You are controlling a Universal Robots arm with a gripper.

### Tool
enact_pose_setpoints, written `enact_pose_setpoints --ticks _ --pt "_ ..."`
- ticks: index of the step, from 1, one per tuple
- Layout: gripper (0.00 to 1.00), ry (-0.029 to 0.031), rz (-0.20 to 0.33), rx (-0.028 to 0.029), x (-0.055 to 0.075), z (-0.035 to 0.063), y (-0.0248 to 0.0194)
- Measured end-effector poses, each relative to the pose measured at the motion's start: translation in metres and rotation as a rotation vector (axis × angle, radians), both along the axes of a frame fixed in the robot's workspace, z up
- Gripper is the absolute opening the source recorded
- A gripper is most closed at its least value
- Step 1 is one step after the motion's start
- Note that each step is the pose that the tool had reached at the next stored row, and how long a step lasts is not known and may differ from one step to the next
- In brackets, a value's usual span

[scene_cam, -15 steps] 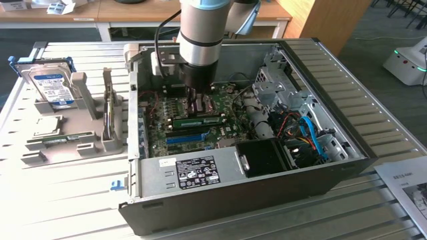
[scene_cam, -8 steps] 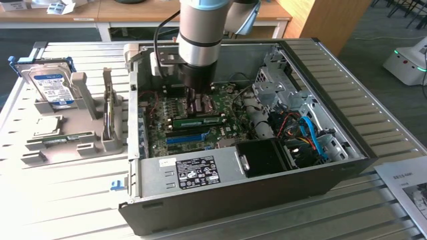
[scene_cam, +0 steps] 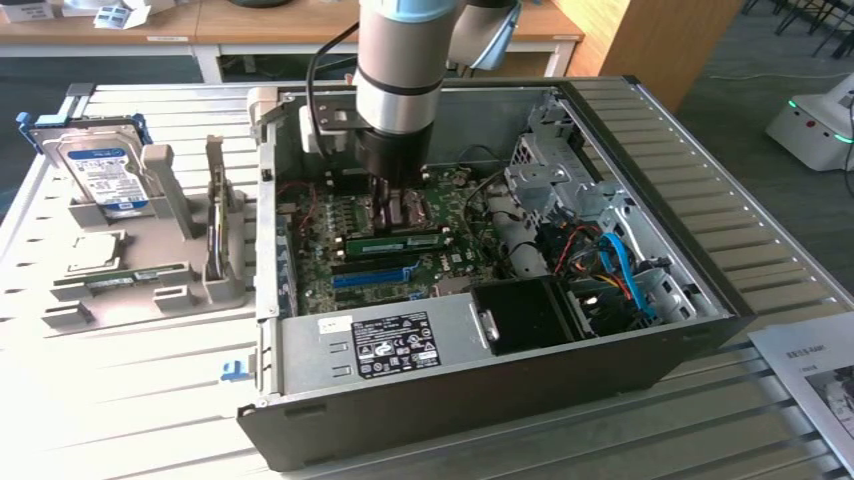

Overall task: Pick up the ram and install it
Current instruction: 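Press down the ram until it locks into place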

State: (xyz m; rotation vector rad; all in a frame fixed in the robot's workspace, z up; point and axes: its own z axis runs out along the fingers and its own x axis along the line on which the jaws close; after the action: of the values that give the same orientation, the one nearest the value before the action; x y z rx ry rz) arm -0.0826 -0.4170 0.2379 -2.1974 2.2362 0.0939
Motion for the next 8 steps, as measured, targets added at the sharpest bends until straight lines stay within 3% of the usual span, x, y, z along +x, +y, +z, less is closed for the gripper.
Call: enact_pose_setpoints --ticks 8 --pt "0.1 0.0001 0.0 -0.0002 -0.0003 -0.0037 0.0"
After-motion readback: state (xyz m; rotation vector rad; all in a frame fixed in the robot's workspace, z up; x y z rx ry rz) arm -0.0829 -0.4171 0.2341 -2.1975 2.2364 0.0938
